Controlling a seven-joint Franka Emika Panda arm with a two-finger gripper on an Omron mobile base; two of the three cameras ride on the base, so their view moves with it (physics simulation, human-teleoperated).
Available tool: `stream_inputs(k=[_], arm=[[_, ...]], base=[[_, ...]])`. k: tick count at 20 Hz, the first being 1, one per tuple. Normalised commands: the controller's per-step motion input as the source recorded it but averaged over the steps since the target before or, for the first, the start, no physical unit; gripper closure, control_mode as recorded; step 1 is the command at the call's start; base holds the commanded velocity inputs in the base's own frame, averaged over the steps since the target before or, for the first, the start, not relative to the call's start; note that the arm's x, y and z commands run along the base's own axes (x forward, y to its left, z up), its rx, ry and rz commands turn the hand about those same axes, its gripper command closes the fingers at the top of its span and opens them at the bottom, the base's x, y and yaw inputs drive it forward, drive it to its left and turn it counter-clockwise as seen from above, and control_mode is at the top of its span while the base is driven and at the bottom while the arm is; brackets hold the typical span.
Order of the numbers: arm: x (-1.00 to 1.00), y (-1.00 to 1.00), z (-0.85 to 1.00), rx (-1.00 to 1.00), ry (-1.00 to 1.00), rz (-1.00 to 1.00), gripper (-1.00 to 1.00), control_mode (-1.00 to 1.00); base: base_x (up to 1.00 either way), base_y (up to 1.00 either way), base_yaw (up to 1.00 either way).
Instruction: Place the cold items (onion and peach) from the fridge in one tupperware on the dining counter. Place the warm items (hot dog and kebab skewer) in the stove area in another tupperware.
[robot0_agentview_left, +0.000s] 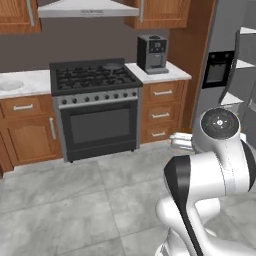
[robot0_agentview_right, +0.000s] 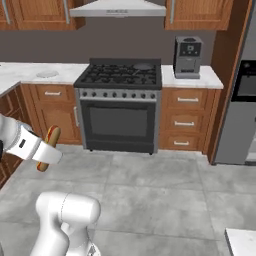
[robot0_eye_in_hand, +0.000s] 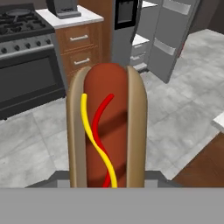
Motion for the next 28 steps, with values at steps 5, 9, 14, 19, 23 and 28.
stream_inputs(k=[5, 9, 14, 19, 23, 28], arm=[[0.0, 0.0, 0.0, 0.0, 0.0, 0.0, 1.0, 1.0], [0.0, 0.0, 0.0, 0.0, 0.0, 0.0, 1.0, 1.0], [0.0, 0.0, 0.0, 0.0, 0.0, 0.0, 1.0, 1.0], [0.0, 0.0, 0.0, 0.0, 0.0, 0.0, 1.0, 1.0], [0.0, 0.0, 0.0, 0.0, 0.0, 0.0, 1.0, 1.0], [0.0, 0.0, 0.0, 0.0, 0.0, 0.0, 1.0, 1.0]], base=[[-0.99, 0.14, -0.19], [-1.0, 0.06, -0.19], [-1.0, 0.0, -0.2], [-1.0, 0.0, -0.18], [-1.0, -0.02, -0.17], [-1.0, -0.28, -0.1]])
